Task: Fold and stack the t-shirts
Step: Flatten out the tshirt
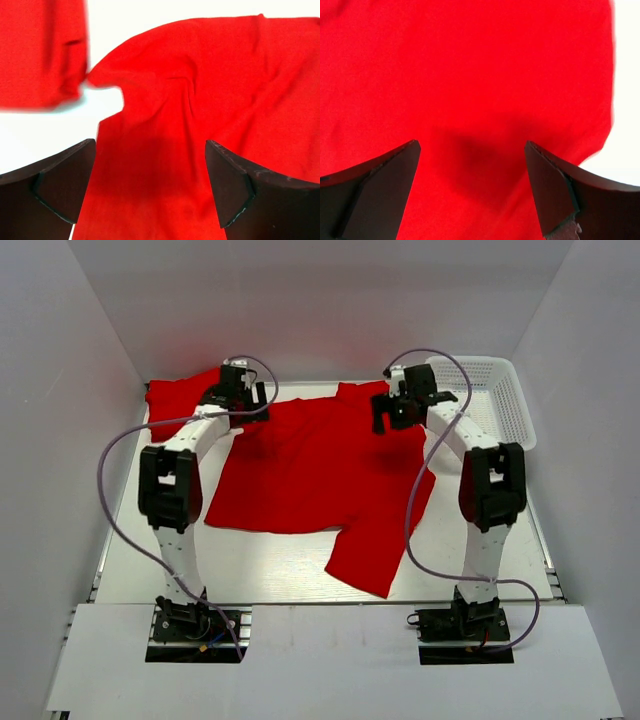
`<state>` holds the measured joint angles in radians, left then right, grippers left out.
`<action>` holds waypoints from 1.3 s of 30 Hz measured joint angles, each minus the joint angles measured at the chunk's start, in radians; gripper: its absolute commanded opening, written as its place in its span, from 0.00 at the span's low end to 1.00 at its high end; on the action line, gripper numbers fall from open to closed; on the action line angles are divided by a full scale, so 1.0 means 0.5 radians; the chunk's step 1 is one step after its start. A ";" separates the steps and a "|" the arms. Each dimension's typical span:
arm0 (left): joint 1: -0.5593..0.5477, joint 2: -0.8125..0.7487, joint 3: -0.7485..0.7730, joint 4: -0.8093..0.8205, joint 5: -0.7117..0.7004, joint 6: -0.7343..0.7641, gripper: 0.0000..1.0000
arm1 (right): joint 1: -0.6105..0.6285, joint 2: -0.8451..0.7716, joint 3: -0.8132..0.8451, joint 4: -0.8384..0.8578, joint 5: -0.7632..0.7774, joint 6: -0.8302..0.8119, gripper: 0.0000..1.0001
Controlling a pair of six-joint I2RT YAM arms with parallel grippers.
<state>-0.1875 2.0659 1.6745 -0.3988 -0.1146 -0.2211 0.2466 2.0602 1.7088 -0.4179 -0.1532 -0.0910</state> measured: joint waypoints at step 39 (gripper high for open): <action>0.019 -1.693 -2.078 -0.410 -0.381 -1.077 0.95 | 0.095 -0.101 -0.532 0.153 0.400 0.414 0.90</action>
<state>-0.1780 1.2194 0.6353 -0.6037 -0.3054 -0.7597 0.2943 2.0094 1.4429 -0.3416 0.0467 0.1162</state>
